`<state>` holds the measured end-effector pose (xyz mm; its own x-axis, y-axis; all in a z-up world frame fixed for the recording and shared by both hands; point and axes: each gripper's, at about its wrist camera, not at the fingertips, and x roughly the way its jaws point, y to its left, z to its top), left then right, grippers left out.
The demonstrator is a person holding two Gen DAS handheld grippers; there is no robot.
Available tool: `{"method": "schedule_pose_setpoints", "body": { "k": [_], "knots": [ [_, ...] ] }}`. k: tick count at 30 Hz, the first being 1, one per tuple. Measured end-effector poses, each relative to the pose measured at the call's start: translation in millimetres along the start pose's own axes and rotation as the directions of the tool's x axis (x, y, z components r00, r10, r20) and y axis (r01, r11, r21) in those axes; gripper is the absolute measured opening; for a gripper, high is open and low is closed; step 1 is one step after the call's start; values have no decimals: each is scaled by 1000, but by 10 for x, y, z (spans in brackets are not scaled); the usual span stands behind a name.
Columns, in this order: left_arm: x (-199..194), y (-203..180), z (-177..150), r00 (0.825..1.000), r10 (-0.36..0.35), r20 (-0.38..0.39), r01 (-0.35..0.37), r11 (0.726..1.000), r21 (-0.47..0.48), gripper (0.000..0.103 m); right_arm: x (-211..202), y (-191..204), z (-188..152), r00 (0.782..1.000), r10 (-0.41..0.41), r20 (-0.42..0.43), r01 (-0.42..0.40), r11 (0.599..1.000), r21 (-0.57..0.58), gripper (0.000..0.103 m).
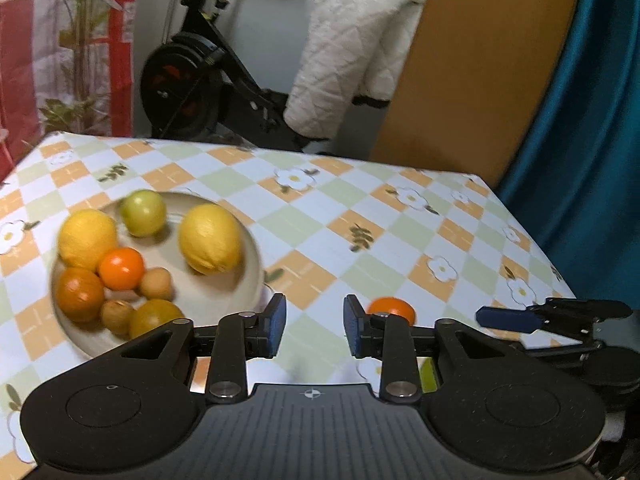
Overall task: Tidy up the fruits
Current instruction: 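Move the open right gripper to the green apple on the table, then close the right gripper on the green apple and lift it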
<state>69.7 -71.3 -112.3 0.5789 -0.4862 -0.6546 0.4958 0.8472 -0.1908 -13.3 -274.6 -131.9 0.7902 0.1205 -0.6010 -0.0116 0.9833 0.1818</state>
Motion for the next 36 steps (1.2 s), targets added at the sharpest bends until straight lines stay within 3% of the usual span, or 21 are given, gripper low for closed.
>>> {"method": "schedule_pose_setpoints", "body": {
  "k": [17, 21, 36],
  "knots": [
    [187, -282, -122, 991, -95, -92, 99, 994, 46, 42, 71, 38, -295, 995, 47, -86, -45, 999, 28, 47],
    [227, -352, -152, 986, -122, -114, 129, 990, 56, 50, 102, 48, -323, 994, 60, -89, -56, 998, 38, 46],
    [429, -467, -284, 962, -182, -204, 197, 979, 57, 50, 137, 109, -304, 992, 99, -77, -98, 995, 26, 39]
  ]
}}
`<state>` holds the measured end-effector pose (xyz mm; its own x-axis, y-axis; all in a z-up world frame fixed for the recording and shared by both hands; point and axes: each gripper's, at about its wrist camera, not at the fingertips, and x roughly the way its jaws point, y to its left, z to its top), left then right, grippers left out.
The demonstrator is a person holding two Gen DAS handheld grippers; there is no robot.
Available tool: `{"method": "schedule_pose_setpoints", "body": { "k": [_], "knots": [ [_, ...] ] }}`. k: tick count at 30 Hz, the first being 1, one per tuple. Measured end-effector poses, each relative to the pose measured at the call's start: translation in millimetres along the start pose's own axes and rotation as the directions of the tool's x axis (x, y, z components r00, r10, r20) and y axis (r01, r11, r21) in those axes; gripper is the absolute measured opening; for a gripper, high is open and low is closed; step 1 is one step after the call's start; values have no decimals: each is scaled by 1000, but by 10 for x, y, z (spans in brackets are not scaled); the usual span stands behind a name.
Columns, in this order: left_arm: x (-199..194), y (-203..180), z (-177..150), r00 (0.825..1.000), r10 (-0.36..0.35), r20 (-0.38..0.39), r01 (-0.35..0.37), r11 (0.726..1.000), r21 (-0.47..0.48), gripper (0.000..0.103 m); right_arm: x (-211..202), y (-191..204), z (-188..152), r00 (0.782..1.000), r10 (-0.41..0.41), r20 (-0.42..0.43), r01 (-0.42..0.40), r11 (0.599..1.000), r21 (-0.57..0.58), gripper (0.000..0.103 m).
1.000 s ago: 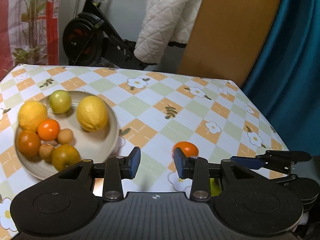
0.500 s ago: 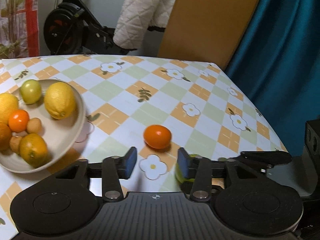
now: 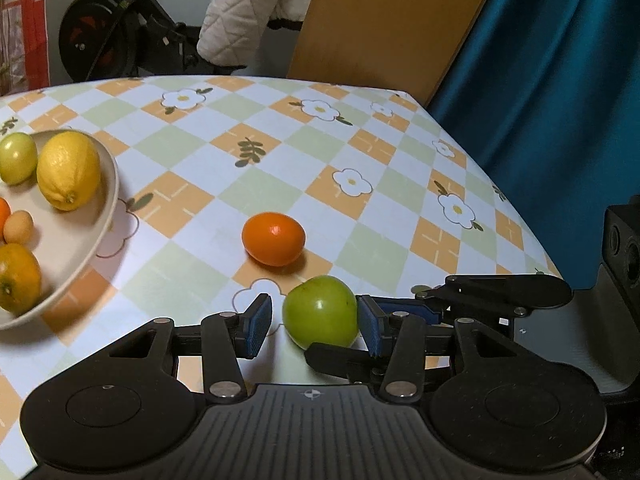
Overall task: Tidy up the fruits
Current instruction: 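Close the right gripper on the green apple and lift it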
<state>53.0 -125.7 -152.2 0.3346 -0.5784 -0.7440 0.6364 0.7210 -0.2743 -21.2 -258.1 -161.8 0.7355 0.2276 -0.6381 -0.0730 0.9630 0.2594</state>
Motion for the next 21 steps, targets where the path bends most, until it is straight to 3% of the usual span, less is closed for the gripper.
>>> {"method": "schedule_pose_setpoints", "body": {
  "k": [11, 21],
  "knots": [
    [79, 48, -4, 1000, -19, -14, 19, 999, -29, 49, 45, -5, 5, 1000, 17, 5, -17, 1000, 17, 39],
    [-15, 88, -6, 1000, -6, 25, 7, 999, -37, 49, 68, 58, 57, 1000, 21, 15, -21, 1000, -2, 39]
  ]
}}
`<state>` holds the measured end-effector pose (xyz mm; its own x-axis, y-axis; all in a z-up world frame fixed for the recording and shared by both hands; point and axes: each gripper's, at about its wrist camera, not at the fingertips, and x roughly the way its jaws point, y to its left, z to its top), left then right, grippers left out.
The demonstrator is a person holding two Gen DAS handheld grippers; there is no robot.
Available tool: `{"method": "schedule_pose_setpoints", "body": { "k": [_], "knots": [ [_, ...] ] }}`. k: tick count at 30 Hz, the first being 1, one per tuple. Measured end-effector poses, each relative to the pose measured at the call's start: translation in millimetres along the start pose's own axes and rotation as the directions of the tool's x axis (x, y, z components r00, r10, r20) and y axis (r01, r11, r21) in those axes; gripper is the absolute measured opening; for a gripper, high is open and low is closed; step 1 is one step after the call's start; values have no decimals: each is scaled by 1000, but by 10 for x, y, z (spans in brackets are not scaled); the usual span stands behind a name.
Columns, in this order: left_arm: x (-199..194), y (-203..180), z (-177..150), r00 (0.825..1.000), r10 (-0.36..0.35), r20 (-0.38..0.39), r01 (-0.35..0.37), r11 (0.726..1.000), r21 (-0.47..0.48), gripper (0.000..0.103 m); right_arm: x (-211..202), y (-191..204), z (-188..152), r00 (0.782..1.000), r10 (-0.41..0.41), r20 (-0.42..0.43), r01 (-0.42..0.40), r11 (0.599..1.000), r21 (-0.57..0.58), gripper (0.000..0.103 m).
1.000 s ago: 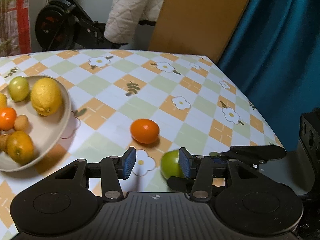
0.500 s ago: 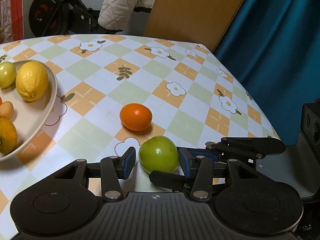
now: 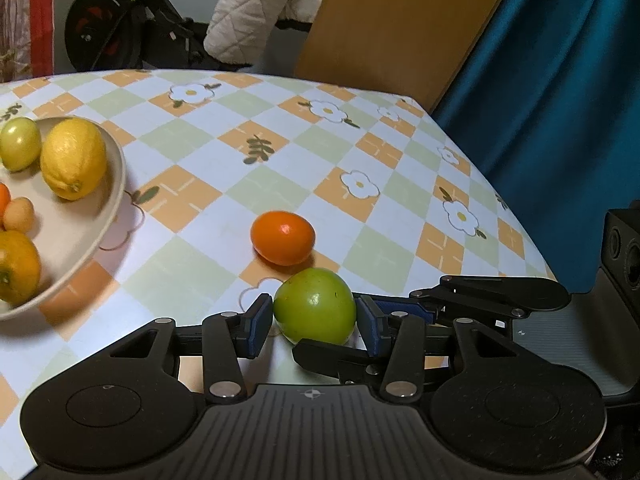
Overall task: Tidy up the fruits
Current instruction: 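Carry the green apple over the plate with the right gripper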
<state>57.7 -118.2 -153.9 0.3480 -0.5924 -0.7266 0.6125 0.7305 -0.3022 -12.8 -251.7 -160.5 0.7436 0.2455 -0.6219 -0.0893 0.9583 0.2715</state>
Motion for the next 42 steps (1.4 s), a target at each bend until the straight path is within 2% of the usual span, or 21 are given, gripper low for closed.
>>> {"method": "schedule_pose_setpoints", "body": {
  "k": [9, 15, 22, 31, 42],
  "knots": [
    [-234, 242, 62, 996, 52, 74, -48, 997, -64, 49, 142, 260, 261, 999, 34, 12, -33, 997, -75, 39],
    [-414, 455, 157, 987, 89, 136, -75, 992, -105, 48, 276, 513, 529, 998, 55, 28, -50, 987, -155, 39],
    [-522, 761, 249, 976, 129, 173, -100, 981, -165, 48, 491, 785, 774, 996, 82, 27, -74, 971, -226, 39],
    [-446, 1088, 341, 974, 161, 159, -126, 969, -210, 48, 833, 948, 958, 996, 91, -8, -89, 958, -272, 40],
    [-351, 1198, 345, 974, 176, 145, -142, 966, -216, 47, 1076, 933, 978, 995, 86, -46, -95, 959, -266, 40]
  ]
}}
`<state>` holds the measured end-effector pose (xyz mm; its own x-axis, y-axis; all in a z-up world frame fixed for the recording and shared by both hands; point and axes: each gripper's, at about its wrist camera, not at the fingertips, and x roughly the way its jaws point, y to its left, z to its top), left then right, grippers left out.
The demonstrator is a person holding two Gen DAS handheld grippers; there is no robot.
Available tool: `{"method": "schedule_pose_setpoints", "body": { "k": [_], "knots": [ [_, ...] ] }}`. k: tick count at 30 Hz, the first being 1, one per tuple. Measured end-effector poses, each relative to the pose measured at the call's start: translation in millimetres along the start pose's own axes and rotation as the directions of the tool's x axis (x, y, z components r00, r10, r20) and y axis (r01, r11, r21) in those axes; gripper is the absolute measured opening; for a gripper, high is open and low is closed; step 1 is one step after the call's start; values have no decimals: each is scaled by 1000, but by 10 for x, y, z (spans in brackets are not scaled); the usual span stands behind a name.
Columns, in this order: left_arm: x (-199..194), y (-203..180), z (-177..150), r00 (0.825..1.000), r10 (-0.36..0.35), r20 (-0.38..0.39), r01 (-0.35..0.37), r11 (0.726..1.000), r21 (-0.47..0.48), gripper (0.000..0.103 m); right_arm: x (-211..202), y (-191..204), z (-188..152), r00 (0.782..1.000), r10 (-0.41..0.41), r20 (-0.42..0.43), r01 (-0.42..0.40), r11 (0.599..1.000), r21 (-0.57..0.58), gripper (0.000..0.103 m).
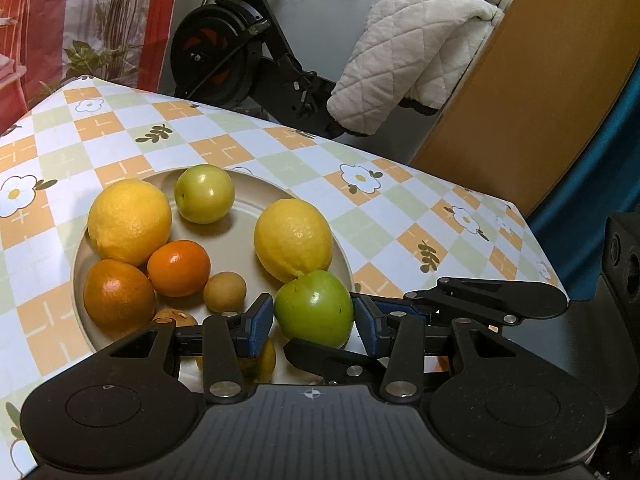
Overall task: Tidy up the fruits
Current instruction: 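Carry the green apple over the plate with the right gripper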
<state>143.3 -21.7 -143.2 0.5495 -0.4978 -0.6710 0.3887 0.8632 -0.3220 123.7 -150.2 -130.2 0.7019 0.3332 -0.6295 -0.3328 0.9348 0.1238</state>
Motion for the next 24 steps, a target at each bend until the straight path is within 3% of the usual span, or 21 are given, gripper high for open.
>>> {"method": "schedule_pose_setpoints", "body": {
  "k": [24],
  "knots": [
    [-84, -54, 10, 1000, 24, 18, -24, 1000, -2, 46, -67, 41, 44, 1000, -21, 8, 21, 1000, 0, 40]
  ]
}}
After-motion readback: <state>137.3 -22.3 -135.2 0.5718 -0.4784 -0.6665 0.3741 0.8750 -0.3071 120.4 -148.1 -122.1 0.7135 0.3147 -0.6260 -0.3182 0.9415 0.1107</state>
